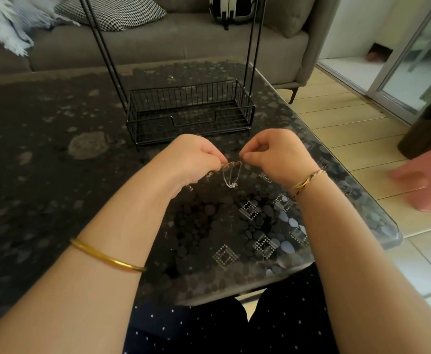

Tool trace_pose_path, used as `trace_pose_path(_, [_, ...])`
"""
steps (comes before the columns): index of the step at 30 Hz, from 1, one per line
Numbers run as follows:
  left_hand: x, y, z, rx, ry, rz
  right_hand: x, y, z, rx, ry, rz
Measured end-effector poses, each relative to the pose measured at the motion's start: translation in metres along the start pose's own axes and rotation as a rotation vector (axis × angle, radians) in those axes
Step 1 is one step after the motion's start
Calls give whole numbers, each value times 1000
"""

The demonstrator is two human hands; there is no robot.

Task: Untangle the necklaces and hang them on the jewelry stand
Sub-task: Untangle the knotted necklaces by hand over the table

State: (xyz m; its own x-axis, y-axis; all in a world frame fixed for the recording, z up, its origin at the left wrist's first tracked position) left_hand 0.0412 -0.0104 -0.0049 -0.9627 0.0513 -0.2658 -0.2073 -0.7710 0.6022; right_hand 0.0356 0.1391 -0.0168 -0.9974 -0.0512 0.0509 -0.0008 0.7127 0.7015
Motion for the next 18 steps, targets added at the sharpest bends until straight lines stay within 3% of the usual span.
trace_pose_path(3, [-1, 2, 1, -14, 3, 2, 1, 1, -4, 124, -6, 53])
trace_pose_path(7, [0, 1, 4, -53, -5, 41, 2, -1, -8, 617, -134, 84])
trace_pose_path(11, [1, 0, 5, -105, 28, 95, 5, -9, -12, 948, -269, 102])
trace_pose_path(18, [3, 1, 3, -128, 50, 169, 10, -14, -11, 929, -340, 75])
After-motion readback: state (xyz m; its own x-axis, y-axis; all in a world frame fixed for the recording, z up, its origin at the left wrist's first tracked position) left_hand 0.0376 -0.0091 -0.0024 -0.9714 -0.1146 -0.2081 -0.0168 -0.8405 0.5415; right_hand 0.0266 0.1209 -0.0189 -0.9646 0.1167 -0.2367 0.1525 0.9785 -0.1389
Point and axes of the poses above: each hand's wrist, its own x-axis towards the middle knuckle, its own y-axis out of the back of the hand, z = x × y, the point moved 1 cm from there along x, towards the middle knuckle, and after that the axes turned 4 degrees about y, right-handed, at the moved point
